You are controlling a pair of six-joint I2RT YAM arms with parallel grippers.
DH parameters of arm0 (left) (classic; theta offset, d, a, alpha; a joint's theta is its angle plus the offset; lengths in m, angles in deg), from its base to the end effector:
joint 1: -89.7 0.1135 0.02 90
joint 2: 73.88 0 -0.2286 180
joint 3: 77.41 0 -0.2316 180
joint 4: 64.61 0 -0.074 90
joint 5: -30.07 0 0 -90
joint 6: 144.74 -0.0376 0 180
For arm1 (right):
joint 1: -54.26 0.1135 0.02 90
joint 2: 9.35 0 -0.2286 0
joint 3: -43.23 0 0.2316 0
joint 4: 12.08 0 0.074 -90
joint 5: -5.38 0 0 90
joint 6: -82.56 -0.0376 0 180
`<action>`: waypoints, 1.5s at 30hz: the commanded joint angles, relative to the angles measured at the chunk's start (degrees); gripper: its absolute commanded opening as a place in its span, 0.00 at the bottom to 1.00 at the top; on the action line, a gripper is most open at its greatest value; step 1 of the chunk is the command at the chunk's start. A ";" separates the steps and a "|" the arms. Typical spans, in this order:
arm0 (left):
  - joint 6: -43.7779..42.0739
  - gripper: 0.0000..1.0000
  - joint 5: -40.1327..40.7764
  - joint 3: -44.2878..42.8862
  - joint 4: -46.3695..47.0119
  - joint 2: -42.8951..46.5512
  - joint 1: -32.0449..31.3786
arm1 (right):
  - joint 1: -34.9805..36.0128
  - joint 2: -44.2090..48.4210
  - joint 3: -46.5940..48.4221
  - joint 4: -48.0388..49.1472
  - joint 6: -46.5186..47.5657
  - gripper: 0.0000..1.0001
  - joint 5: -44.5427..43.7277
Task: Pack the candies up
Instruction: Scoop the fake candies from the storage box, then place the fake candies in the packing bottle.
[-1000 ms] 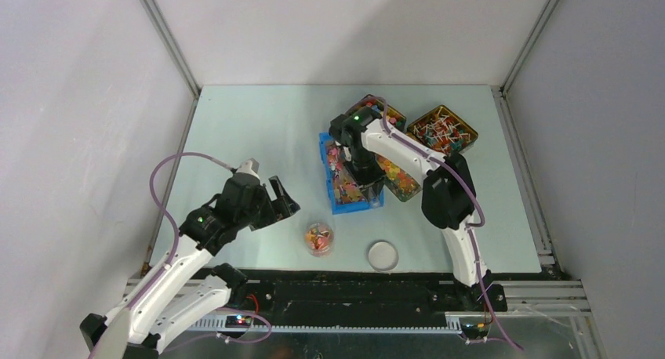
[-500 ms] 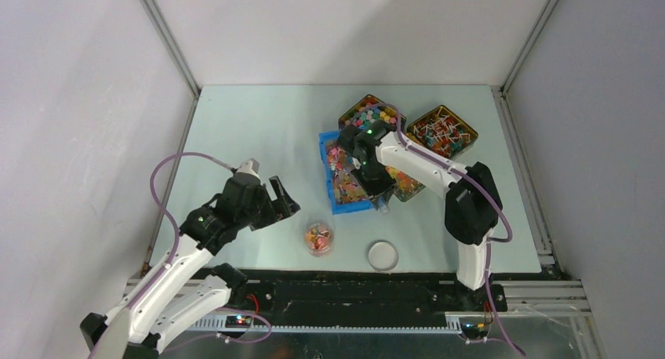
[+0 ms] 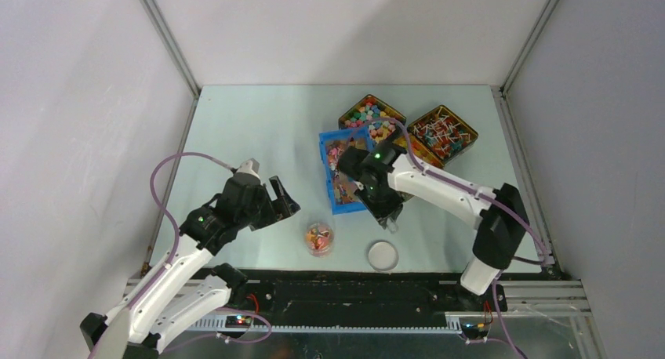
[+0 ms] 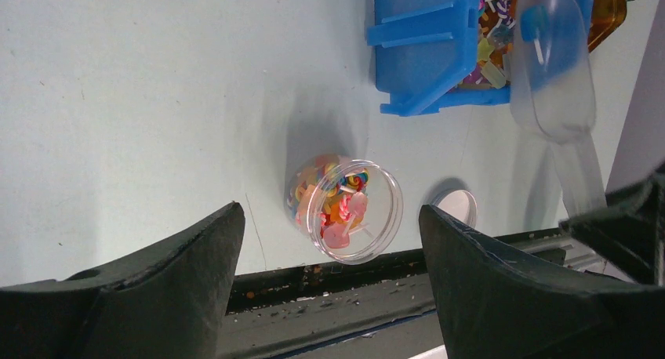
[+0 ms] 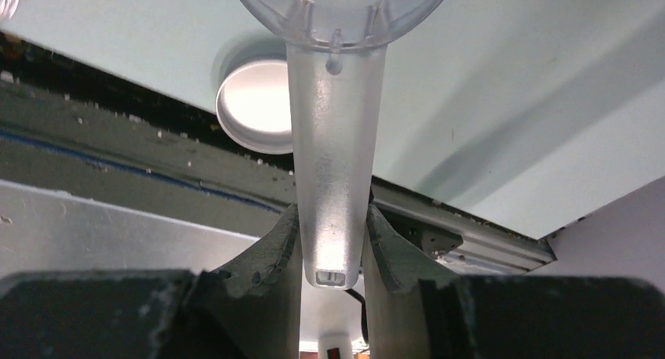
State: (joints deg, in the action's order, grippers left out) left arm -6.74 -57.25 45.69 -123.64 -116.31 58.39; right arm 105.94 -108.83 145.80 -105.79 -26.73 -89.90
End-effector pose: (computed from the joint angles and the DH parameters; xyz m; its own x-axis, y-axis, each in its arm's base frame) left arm 0.1333 -0.0791 0.2473 -0.7657 -0.4031 -0.5011 -0.1172 0.8536 -0.5075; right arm 0.1811 0.2236 0.2400 -0.8435 -0.5368 -0.0202 -0.5331 0.8412 -0.0904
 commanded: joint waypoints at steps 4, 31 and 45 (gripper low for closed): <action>0.28 0.88 -0.46 0.83 1.42 0.03 0.38 | 5.81 9.17 -1.64 -6.54 -5.64 0.00 -2.26; 0.50 0.88 2.18 0.45 -1.19 1.16 0.37 | 19.34 4.41 2.34 -9.70 -0.49 0.00 21.42; 1.20 0.88 3.16 1.25 -2.82 3.46 0.37 | 14.40 -2.58 5.41 -5.70 0.54 0.00 37.09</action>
State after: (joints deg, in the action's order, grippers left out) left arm -6.65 -55.52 46.67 -126.48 -113.78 58.39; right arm 122.97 -111.04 148.09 -113.04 -26.29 -59.93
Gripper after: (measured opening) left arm 0.878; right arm 0.296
